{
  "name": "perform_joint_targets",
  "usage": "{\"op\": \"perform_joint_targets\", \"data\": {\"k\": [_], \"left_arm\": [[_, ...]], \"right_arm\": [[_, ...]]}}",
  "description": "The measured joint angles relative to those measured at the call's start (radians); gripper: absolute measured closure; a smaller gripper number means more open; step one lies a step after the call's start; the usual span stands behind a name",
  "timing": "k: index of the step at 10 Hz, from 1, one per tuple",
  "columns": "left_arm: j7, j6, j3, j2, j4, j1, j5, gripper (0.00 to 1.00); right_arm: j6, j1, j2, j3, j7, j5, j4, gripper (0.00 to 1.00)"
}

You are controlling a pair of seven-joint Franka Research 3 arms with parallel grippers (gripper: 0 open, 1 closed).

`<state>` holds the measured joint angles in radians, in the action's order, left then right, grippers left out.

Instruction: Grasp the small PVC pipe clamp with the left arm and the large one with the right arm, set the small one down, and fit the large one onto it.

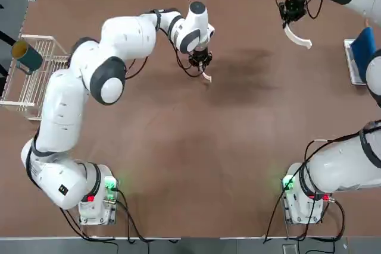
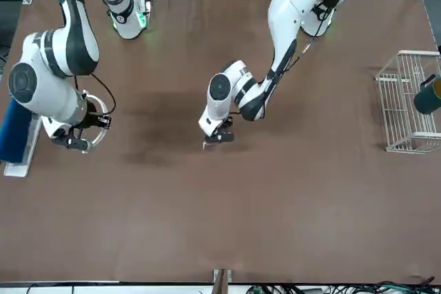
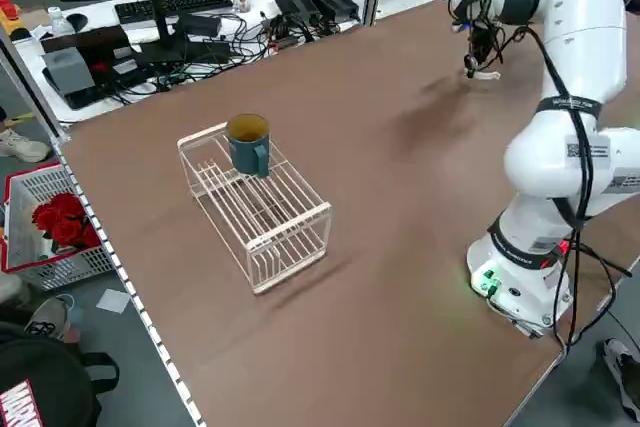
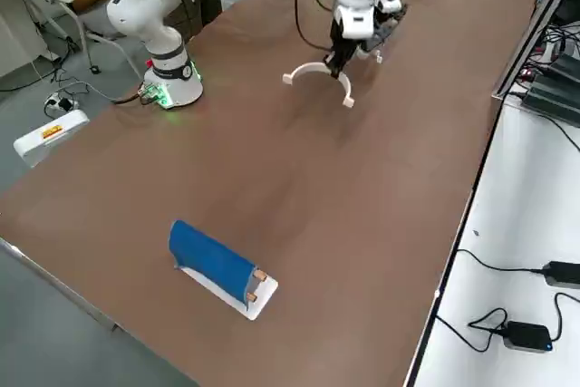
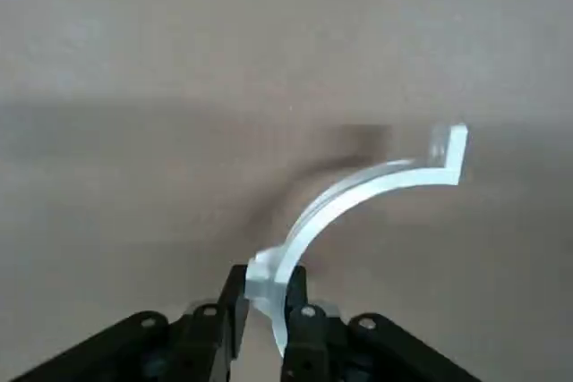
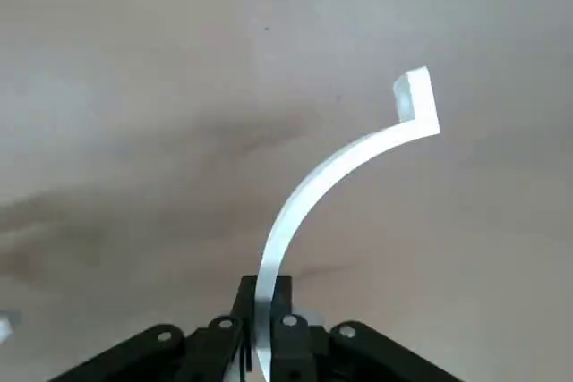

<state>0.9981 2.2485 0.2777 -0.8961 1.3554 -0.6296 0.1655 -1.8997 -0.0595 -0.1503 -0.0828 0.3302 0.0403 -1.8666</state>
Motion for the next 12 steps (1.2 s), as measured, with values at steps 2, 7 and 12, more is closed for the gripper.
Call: {"op": "perform_joint_targets", "data": {"k": [2,7,12], "left_arm": [[0.006,0.013,-0.007,-0.021,-0.021,-0.001,0.0,0.78],[-0.014,0.015,-0.022,-0.025,-0.027,0.0,0.0,0.67],[-0.016,-0.115,-0.022,0.107,-0.083,0.086,0.0,0.33]], "right_arm": [[0.01,-0.005,-0.002,-0.056,0.088,0.0,0.043,0.91],[0.05,-0.012,-0.025,-0.152,0.264,0.001,0.166,0.91],[0.03,-0.024,-0.144,-0.279,0.506,0.002,0.238,0.91]]}}
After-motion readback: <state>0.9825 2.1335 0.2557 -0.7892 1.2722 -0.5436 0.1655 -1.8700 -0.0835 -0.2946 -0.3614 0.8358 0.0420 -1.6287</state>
